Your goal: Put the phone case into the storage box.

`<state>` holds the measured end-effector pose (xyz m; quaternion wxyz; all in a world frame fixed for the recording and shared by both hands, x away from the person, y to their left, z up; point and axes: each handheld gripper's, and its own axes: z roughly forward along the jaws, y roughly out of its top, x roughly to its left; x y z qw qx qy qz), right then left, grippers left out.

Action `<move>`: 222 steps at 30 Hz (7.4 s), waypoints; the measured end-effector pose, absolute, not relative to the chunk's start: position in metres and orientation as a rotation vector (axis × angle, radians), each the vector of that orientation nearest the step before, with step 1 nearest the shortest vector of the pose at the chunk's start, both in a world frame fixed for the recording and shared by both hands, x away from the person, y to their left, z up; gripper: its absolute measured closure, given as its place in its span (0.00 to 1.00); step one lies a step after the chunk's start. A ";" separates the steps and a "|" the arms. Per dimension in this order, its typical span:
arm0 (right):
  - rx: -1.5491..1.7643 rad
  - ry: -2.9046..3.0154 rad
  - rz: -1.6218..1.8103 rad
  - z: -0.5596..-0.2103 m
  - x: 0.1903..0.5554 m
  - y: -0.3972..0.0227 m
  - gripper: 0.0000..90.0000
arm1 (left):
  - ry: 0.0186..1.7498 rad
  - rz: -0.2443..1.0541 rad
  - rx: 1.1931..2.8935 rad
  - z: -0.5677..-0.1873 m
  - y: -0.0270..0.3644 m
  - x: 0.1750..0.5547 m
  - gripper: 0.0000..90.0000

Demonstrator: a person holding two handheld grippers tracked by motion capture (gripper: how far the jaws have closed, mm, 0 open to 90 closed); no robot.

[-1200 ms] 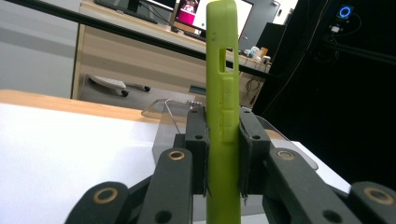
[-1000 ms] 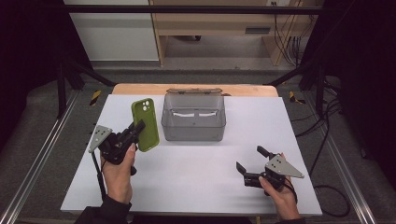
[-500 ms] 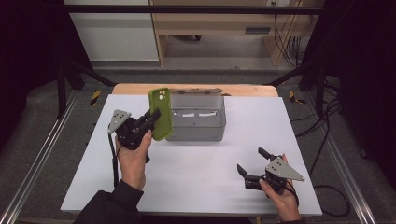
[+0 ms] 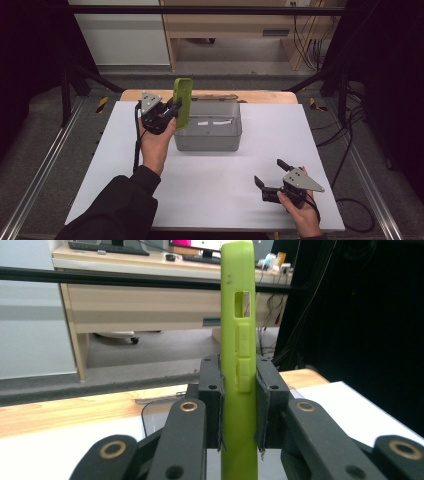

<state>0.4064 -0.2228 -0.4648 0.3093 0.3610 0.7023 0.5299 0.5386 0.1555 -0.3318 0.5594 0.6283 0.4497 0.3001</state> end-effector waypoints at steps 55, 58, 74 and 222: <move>0.967 1.833 1.393 -0.465 0.405 -0.222 0.05 | 1.189 0.756 1.501 -0.359 0.152 0.577 0.86; 0.968 1.835 1.394 -0.466 0.405 -0.222 0.05 | 1.189 0.761 1.511 -0.362 0.152 0.577 0.86; 0.970 1.853 1.397 -0.467 0.405 -0.220 0.05 | 1.168 0.787 1.566 -0.378 0.153 0.577 0.86; 0.972 1.909 1.377 -0.471 0.408 -0.217 0.05 | 1.331 0.605 1.692 -0.420 0.140 0.585 0.86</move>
